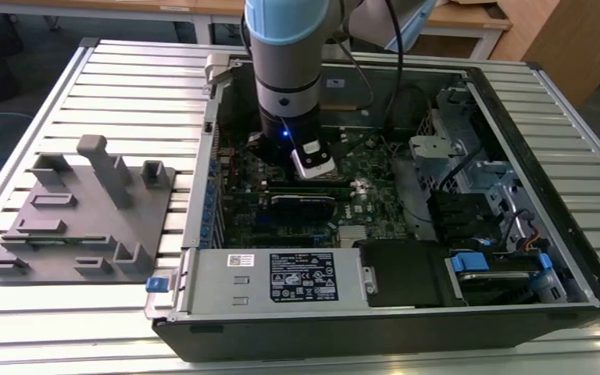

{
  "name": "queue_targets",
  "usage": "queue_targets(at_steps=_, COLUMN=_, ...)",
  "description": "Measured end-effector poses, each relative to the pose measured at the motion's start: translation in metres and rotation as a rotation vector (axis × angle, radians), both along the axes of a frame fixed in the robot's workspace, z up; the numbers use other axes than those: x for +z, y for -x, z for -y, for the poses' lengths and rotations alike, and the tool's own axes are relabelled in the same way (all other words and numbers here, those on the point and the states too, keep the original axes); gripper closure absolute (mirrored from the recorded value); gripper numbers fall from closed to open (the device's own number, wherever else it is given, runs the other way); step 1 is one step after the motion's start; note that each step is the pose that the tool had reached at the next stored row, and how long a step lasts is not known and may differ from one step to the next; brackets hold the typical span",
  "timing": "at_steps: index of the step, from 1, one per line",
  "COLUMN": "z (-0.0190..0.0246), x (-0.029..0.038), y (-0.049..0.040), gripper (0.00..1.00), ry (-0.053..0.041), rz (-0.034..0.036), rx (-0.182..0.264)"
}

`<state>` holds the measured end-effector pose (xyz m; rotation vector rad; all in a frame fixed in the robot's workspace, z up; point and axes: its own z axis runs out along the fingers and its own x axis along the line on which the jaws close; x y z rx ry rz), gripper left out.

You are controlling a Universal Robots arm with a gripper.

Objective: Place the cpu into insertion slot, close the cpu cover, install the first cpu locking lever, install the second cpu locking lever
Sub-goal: 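Install the second cpu locking lever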

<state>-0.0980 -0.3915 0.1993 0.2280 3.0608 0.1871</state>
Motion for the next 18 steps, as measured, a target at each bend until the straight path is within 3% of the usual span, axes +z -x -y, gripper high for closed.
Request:
queue_targets(at_steps=12, z=0.0000, x=-0.0020, y=0.0021, gripper=0.90, ry=-0.0266, rz=0.0000, rx=0.000)
queue_targets(at_steps=18, z=0.0000, x=-0.0038, y=0.0025, gripper=0.90, ry=-0.0321, rz=0.0002, rx=0.000)
